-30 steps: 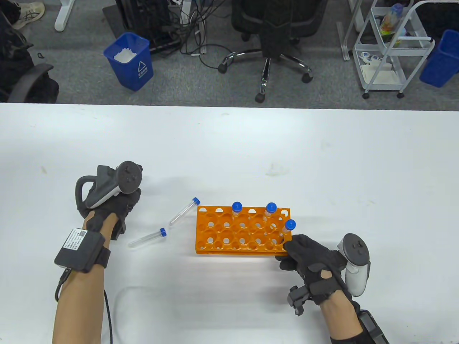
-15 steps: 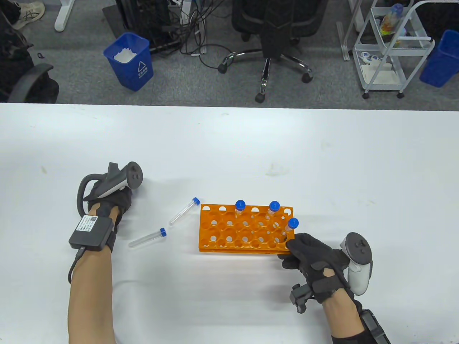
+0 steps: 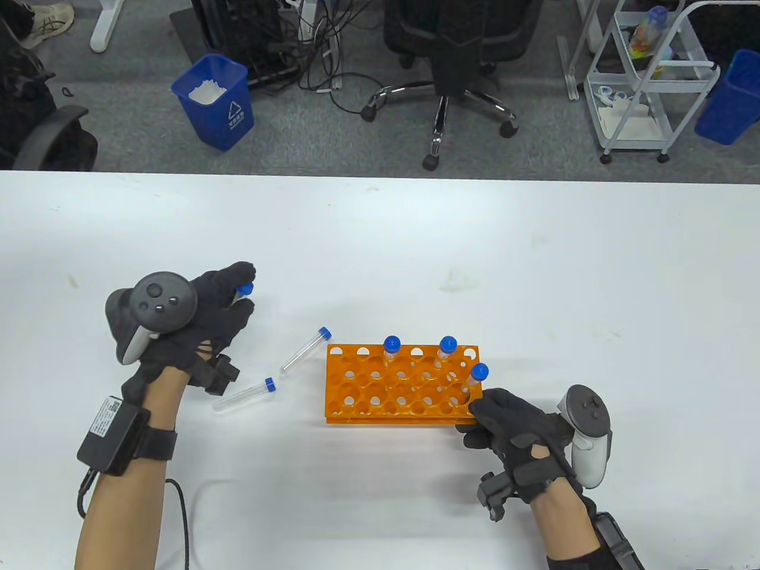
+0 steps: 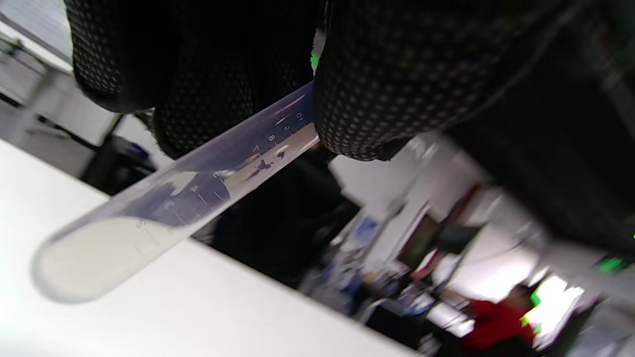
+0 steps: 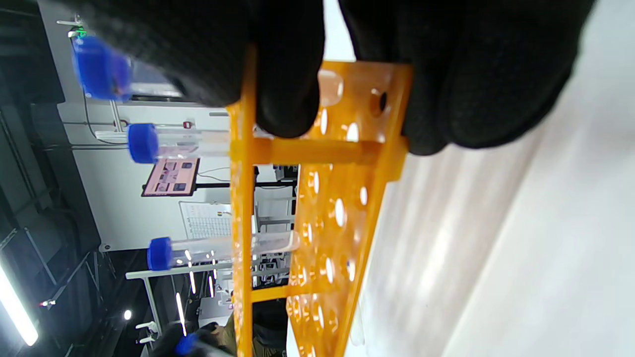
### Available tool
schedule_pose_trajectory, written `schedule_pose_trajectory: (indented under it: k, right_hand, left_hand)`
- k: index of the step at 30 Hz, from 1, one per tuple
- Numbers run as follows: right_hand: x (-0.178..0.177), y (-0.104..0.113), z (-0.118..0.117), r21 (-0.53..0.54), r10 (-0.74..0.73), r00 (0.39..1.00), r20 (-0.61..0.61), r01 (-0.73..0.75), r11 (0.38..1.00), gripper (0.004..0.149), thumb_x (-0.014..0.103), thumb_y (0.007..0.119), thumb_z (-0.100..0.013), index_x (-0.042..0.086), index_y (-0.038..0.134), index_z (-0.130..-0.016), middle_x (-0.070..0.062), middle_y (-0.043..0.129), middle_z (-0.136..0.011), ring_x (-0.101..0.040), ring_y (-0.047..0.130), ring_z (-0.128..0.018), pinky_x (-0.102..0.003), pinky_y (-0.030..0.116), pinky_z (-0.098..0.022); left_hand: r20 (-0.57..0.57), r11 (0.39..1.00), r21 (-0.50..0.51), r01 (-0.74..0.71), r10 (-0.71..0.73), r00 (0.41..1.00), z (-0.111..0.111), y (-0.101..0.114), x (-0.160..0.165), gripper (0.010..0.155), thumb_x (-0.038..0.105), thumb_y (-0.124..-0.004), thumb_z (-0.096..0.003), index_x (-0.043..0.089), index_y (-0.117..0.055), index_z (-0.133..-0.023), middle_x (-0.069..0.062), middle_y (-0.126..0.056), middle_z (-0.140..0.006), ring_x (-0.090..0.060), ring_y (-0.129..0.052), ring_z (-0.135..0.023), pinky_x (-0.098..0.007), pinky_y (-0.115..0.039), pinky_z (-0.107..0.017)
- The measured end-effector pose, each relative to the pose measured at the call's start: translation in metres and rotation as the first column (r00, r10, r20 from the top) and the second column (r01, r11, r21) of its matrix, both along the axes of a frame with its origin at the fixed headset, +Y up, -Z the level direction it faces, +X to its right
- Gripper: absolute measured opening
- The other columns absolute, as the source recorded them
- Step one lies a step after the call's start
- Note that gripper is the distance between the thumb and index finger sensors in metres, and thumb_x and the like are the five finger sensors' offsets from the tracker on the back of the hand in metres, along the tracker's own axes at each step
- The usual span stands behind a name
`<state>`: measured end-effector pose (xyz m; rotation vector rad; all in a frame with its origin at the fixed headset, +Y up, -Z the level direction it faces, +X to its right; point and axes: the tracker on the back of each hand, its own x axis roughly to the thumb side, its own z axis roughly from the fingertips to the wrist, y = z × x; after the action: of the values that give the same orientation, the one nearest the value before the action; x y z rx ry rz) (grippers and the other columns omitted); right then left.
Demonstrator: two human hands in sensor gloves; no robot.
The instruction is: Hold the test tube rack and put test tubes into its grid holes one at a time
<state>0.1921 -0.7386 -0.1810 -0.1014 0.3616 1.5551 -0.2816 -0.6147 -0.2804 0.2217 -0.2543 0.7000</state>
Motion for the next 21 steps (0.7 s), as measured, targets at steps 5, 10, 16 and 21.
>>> schedule_pose_trajectory:
  k: [5,10,16,21]
  right_hand:
    - [-0.003,0.001,0.001,0.005,0.001,1.000,-0.011,-0.001,1.000,0.041,0.033,0.078,-0.043,0.003,0.084,-0.071,-0.045,0.066,-0.093,-0.061,0.085,-0.066,-0.066,0.083,-0.041]
    - [-0.005,0.000,0.001,0.011,0.004,1.000,-0.019,-0.003,1.000,0.041,0.033,0.078,-0.043,0.004,0.084,-0.071,-0.045,0.066,-0.093,-0.060,0.085,-0.066,-0.066,0.083,-0.041]
    - [-0.006,0.000,0.002,0.017,0.002,1.000,-0.026,-0.001,1.000,0.041,0.033,0.078,-0.043,0.003,0.084,-0.071,-0.045,0.067,-0.093,-0.061,0.085,-0.066,-0.066,0.083,-0.041]
    - [-0.007,-0.001,0.002,0.021,0.000,0.999,-0.035,0.001,1.000,0.041,0.033,0.078,-0.043,0.003,0.084,-0.071,-0.045,0.067,-0.093,-0.060,0.085,-0.066,-0.066,0.083,-0.040]
  left_hand:
    - [0.146,0.952,0.136,-0.273,0.253,0.956,0.052,0.017,0.023,0.063,0.030,-0.099,-0.0351,0.018,-0.076,-0.093,-0.007,-0.091,-0.081,-0.033,-0.107,-0.057,-0.048,-0.088,-0.051]
    - [0.233,0.932,0.196,-0.305,0.258,0.938,0.085,0.008,0.050,0.063,0.016,-0.103,-0.0340,0.013,-0.075,-0.090,-0.006,-0.092,-0.081,-0.035,-0.109,-0.057,-0.048,-0.090,-0.051]
    - [0.242,0.948,0.239,-0.212,0.153,0.958,0.096,0.000,0.067,0.062,0.017,-0.104,-0.0331,0.014,-0.074,-0.087,-0.005,-0.091,-0.081,-0.033,-0.110,-0.058,-0.047,-0.091,-0.052]
    - [0.256,0.957,0.227,-0.182,0.121,0.959,0.095,-0.009,0.075,0.061,0.018,-0.104,-0.0324,0.013,-0.076,-0.086,-0.005,-0.093,-0.079,-0.034,-0.111,-0.057,-0.047,-0.091,-0.050]
